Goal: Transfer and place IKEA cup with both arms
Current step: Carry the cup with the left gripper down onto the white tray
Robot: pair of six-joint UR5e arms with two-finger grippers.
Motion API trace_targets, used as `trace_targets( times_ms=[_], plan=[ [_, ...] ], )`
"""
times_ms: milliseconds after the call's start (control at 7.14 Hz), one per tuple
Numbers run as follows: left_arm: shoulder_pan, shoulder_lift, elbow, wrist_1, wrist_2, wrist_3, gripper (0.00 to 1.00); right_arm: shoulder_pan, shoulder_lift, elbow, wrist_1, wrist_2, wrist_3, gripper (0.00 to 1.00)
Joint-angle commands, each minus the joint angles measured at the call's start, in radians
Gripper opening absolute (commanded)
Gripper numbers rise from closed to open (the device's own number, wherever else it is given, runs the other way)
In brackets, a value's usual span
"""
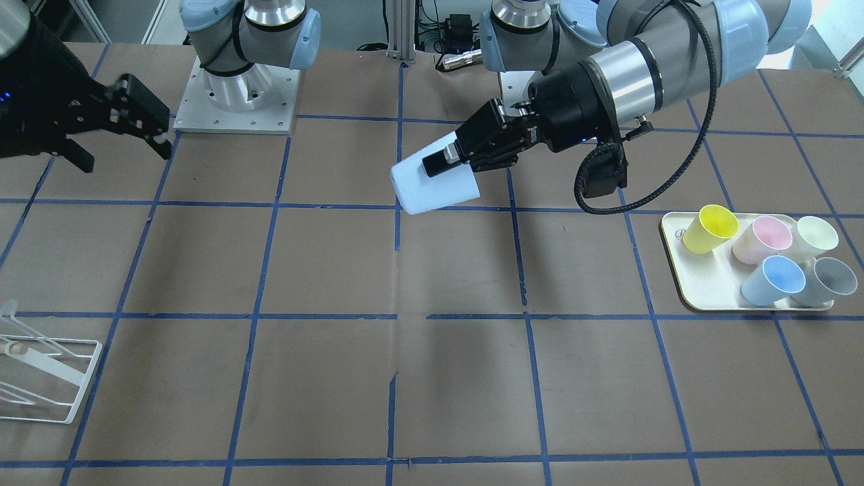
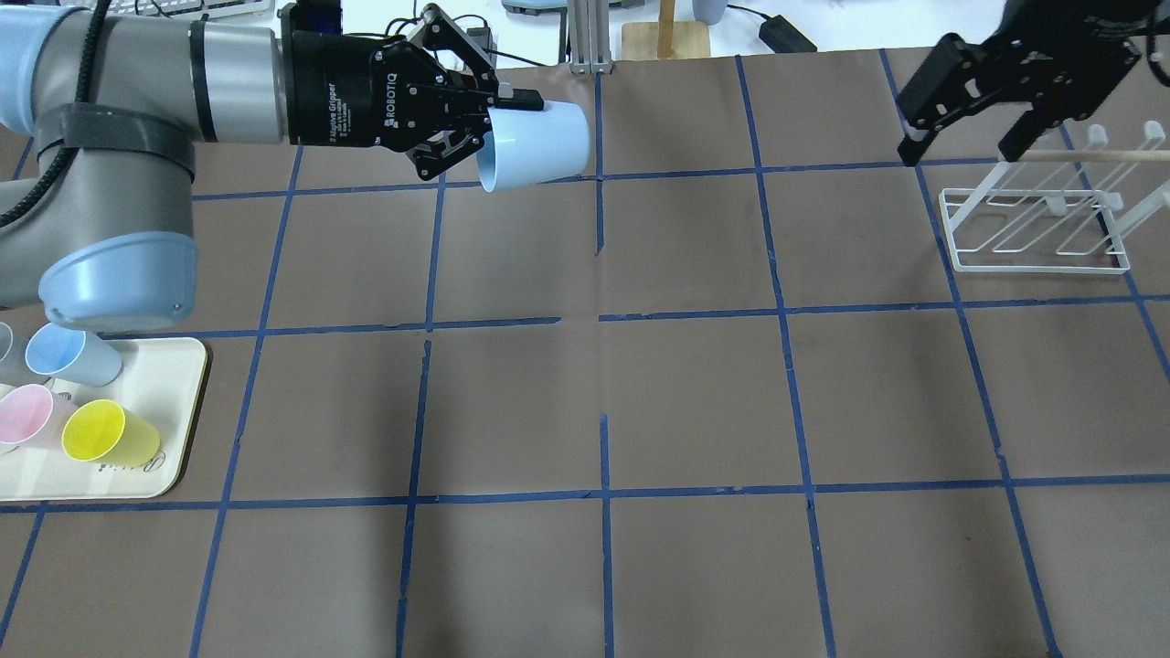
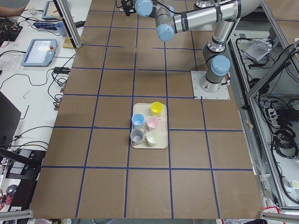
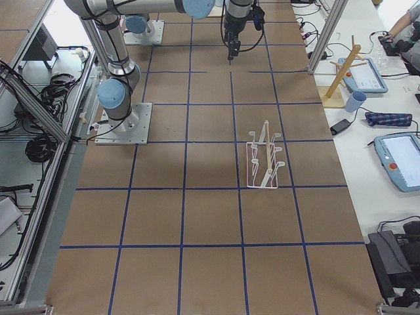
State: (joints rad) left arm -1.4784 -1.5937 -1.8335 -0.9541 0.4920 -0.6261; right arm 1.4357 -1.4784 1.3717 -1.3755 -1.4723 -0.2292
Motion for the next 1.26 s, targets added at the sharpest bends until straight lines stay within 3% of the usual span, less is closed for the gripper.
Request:
trace_targets(
  times_ms=[0, 280, 420, 700, 980, 1120],
  plan=[
    [0.001, -0.025, 0.04, -0.023, 0.245, 0.095, 0.0, 0.113, 0.058, 0.02, -0.134, -0.034, 0.209, 1.0],
    [0.006, -0.011, 0.046, -0.186, 0.495, 0.4, 0.0, 0.133, 0.043, 0.05, -0.149, -0.039, 0.304, 1.0],
    [0.026, 0.004, 0.046, -0.274, 0.634, 0.534, 0.0, 0.147, 0.041, 0.052, -0.149, -0.116, 0.306, 1.0],
    [0.119, 0.009, 0.048, -0.406, 0.86, 0.798, 0.0, 0.179, 0.043, 0.052, -0.151, -0.143, 0.318, 1.0],
    [0.217, 0.009, 0.042, -0.433, 1.06, 1.053, 0.0, 0.181, 0.044, 0.053, -0.152, -0.137, 0.329, 1.0],
    [0.289, -0.012, 0.042, -0.425, 1.106, 1.171, 0.0, 0.18, 0.046, 0.053, -0.178, -0.126, 0.327, 1.0]
  ],
)
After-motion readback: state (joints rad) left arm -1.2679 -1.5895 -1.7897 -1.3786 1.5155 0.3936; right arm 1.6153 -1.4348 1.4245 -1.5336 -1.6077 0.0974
